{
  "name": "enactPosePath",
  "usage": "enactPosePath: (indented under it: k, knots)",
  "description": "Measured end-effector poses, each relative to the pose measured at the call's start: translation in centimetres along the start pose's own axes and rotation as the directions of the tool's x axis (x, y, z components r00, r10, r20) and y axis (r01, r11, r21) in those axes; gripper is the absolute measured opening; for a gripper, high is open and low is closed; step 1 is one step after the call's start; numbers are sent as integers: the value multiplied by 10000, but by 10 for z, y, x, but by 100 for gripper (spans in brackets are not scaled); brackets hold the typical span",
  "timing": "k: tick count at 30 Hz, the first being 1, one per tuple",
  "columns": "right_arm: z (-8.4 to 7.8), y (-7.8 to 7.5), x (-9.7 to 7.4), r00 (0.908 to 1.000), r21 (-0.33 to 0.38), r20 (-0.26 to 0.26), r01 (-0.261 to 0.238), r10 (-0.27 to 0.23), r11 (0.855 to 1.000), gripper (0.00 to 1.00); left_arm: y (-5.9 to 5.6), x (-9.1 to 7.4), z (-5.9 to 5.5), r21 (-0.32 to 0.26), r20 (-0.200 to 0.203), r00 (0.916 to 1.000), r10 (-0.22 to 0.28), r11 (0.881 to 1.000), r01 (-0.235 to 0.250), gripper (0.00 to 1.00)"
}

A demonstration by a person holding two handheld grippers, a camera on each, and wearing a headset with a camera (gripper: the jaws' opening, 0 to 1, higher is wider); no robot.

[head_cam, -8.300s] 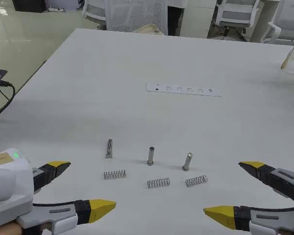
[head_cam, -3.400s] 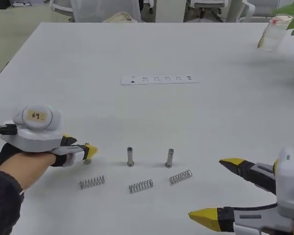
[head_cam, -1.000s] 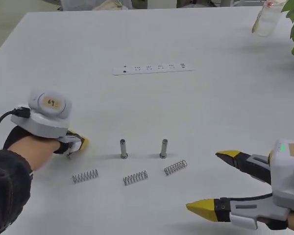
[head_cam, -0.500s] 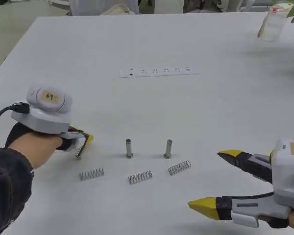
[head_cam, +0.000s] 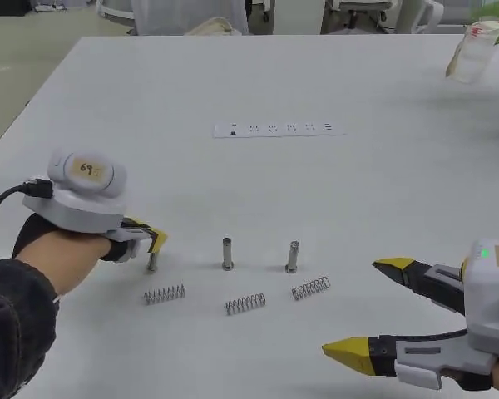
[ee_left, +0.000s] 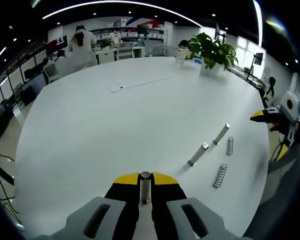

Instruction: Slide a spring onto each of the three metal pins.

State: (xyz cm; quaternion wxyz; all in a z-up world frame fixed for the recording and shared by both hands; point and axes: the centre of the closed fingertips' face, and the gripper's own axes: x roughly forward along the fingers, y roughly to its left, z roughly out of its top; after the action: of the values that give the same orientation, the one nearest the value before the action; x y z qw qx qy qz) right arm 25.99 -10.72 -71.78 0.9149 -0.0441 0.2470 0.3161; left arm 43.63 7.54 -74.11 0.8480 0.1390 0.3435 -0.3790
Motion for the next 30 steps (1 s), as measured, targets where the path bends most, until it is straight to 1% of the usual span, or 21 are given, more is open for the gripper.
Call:
enactPosePath:
  k: [9, 20, 26, 30]
  knots:
    - [3, 3, -1, 10000, -139, -61, -49, 48, 9999, 82, -2, -4, -2, -149, 154, 9999, -35, 9999, 37, 0]
    - [5, 3, -1, 9999, -260, -109, -26, 23, 9997, 82, -5, -7, -2, -260, 326, 9994, -103, 9996, 111, 0]
    - [5, 4, -1, 9999, -286, -137, -37, 33, 9996, 82, -6, -8, -3, -455, 352, 9992, -179, 9988, 195, 0]
    - [4, 4, 0, 9999, -290, -152, -43, 39, 9996, 82, -7, -7, -3, -487, 329, 9992, -218, 9985, 233, 0]
